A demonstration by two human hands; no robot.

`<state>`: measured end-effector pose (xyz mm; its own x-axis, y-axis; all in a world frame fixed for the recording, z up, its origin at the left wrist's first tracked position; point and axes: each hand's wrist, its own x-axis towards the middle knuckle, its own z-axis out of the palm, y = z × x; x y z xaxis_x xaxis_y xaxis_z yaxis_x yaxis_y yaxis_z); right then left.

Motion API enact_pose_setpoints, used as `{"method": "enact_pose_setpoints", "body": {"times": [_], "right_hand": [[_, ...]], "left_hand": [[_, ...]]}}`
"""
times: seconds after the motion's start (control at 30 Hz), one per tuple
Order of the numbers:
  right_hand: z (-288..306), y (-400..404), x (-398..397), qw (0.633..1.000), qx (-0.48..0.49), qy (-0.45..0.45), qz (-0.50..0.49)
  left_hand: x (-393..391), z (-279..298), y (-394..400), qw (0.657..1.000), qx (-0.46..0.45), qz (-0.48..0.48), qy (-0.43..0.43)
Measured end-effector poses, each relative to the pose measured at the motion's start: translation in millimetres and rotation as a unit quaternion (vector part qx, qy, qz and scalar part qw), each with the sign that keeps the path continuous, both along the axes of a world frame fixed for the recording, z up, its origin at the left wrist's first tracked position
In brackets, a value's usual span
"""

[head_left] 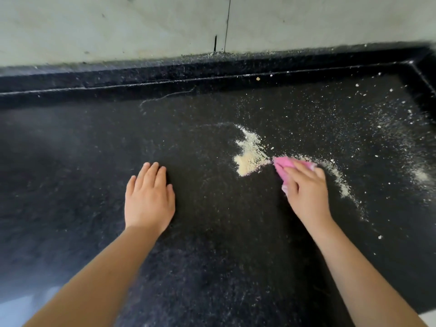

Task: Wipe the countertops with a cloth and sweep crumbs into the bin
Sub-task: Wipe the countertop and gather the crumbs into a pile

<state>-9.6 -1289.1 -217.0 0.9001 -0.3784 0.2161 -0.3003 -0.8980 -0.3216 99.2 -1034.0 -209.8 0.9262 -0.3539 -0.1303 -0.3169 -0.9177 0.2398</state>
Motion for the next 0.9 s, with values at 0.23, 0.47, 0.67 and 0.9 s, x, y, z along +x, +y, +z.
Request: {"method": "enact_pose_setpoints", "body": {"times": [0.23, 0.47, 0.67, 0.9], "right_hand": [[3.8, 78.8, 31.4, 0.996, 0.014, -0.069, 0.052], [-13.7, 71.9, 44.6, 0.997, 0.016, -0.025, 0.070], [-8.2, 10.2, 10.6, 0.990, 0.008, -0.029, -0.136], [1.4, 101.5, 83.1, 0.996, 0.035, -0.075, 0.025]], "left_hand": [[31.4, 1.3, 1.7, 1.000, -0.008, -0.005, -0.002], [57.2, -4.9, -11.5, 0.999, -0.014, -0.033, -0.001], [86.3, -3.2, -7.1, 0.999, -0.019, -0.046, -0.001], [92.2, -10.9, -4.9, 0.997, -0.050, -0.062, -0.006]]}}
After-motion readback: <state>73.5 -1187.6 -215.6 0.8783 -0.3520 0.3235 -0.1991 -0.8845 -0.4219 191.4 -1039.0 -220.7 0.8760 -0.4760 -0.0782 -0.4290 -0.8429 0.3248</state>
